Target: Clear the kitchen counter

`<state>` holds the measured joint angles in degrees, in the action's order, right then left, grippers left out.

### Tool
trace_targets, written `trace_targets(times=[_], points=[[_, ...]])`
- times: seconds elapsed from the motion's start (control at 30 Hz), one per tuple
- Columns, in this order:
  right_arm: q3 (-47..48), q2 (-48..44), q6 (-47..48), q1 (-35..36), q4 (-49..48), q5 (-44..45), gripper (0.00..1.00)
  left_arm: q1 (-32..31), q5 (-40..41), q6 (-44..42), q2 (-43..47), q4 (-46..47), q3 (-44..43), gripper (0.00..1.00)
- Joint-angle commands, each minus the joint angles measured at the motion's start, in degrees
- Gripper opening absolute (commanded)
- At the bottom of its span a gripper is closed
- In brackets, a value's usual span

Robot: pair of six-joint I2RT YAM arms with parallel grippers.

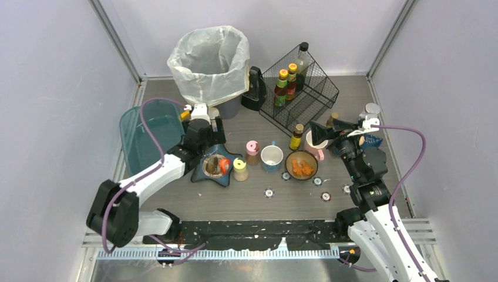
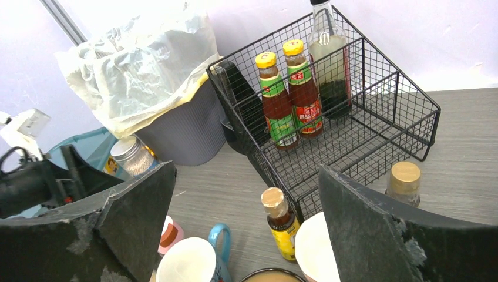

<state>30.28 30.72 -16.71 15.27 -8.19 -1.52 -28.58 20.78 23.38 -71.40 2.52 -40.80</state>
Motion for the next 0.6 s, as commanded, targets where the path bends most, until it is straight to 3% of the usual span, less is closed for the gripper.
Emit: trace_targets(times=[0.0, 0.33, 0.57], points=[[-0.3, 0.1, -0.8, 0.1, -4.2, 0.3, 0.97, -0.2, 7.3, 0.2, -6.1, 13.0, -2.4, 0.95], [-0.8, -0.2, 0.3, 1.3, -4.2, 1.3, 0.96, -0.3, 12.3, 3.1, -19.1, 13.4, -11.1, 0.94], [-0.7, -0.3, 0.7, 1.7, -3.8, 3.1, 0.96, -0.2, 14.2, 5.0, -23.1, 12.0, -14.5, 0.86]])
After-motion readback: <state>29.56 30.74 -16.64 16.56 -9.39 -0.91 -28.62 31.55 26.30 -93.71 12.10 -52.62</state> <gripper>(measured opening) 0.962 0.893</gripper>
